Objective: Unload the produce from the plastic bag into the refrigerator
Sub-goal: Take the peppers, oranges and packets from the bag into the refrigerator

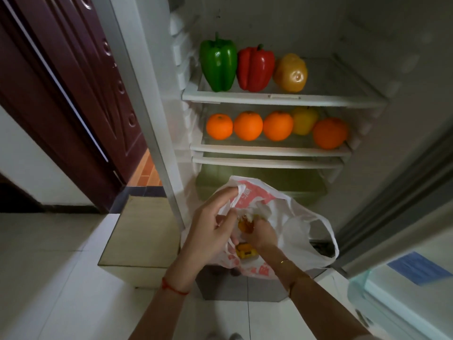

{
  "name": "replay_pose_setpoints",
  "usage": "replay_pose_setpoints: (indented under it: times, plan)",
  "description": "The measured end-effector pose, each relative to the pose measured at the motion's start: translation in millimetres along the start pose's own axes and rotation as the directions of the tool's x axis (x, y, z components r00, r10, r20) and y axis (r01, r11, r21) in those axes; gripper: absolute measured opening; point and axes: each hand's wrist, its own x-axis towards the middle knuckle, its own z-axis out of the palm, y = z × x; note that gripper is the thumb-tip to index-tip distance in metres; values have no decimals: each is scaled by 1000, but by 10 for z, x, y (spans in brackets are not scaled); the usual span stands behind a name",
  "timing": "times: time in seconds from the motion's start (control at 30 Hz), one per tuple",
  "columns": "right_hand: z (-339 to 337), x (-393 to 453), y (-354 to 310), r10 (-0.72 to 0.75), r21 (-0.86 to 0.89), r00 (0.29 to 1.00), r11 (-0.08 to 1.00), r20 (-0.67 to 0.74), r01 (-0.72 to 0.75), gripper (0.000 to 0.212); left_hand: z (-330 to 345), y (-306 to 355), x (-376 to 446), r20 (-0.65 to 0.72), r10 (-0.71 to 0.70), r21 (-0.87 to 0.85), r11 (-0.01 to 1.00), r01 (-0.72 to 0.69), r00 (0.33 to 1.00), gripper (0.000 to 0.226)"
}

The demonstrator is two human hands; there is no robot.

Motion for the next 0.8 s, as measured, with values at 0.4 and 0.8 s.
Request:
replay_pose_setpoints:
  times: [0.4, 0.8]
  plan:
    - [-1195, -946, 345, 151, 766, 984, 642, -99, -21, 14, 432, 159, 243, 99, 132, 59, 989, -138, 986, 44]
    - [-1590, -1740, 1817, 559, 687, 779, 685, -283, -241, 22, 724, 112, 288, 153, 150, 116, 979, -169, 977, 47]
